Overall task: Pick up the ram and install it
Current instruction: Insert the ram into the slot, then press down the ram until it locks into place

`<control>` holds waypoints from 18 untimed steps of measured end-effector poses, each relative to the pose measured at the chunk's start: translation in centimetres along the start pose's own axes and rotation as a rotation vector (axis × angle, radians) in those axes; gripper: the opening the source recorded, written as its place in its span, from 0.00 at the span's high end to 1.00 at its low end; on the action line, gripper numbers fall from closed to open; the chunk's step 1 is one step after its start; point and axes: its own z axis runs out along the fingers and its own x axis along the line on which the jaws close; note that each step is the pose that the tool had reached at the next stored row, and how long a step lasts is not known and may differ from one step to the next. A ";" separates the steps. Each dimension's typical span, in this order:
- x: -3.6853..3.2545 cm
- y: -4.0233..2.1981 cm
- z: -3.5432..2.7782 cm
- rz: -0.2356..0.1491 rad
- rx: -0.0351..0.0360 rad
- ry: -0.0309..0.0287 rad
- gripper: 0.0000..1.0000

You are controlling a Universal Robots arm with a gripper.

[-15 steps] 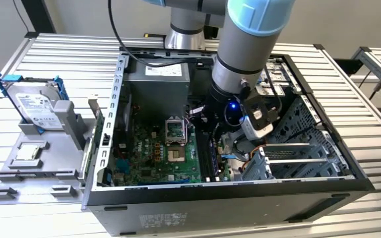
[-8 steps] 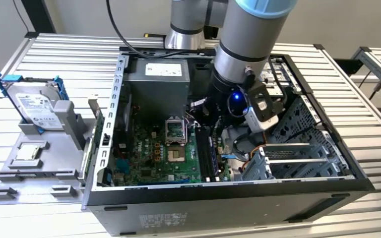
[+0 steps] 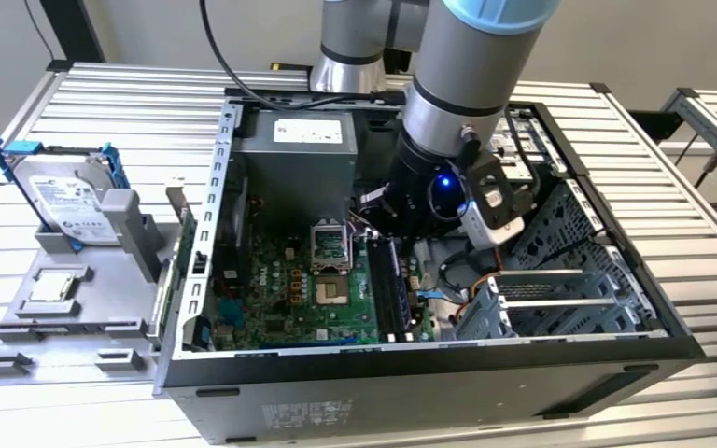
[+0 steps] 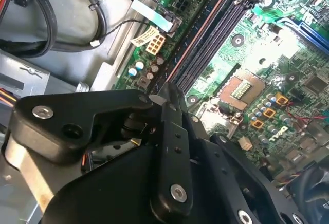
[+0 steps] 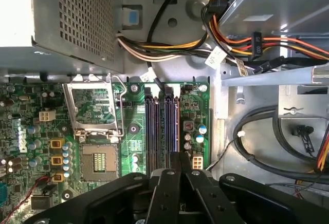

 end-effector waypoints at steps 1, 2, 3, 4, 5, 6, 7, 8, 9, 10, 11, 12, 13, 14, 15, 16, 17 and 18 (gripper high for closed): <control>0.00 0.00 -0.01 -0.002 0.0000 0.0000 1.00; 0.00 0.00 0.00 -0.002 0.0000 0.0000 1.00; 0.00 0.00 -0.01 -0.002 0.0000 0.0001 1.00; 0.00 0.00 -0.01 -0.002 0.0000 0.0000 1.00; 0.00 0.00 -0.01 -0.003 0.0000 0.0000 1.00; 0.00 0.00 -0.01 -0.003 0.0000 0.0001 1.00; 0.00 0.00 -0.01 -0.003 0.0000 0.0001 1.00; 0.00 0.00 -0.01 -0.003 0.0000 0.0001 1.00; 0.00 0.00 -0.01 -0.004 0.0000 0.0001 1.00; 0.00 0.00 -0.01 -0.004 0.0000 0.0001 1.00; 0.00 0.00 -0.02 -0.005 0.0000 0.0001 1.00; 0.00 0.00 -0.03 -0.007 0.0001 0.0002 1.00; 0.00 0.00 -0.05 -0.011 0.0001 0.0003 1.00; 0.00 0.00 -0.06 -0.016 0.0001 0.0003 1.00; 0.00 0.00 -0.06 -0.022 -0.0001 0.0004 1.00; 0.00 0.00 -0.08 -0.028 0.0000 0.0005 1.00; 0.00 0.00 -0.11 -0.034 0.0003 0.0006 1.00; -0.01 0.00 -0.14 -0.039 0.0004 0.0007 1.00</control>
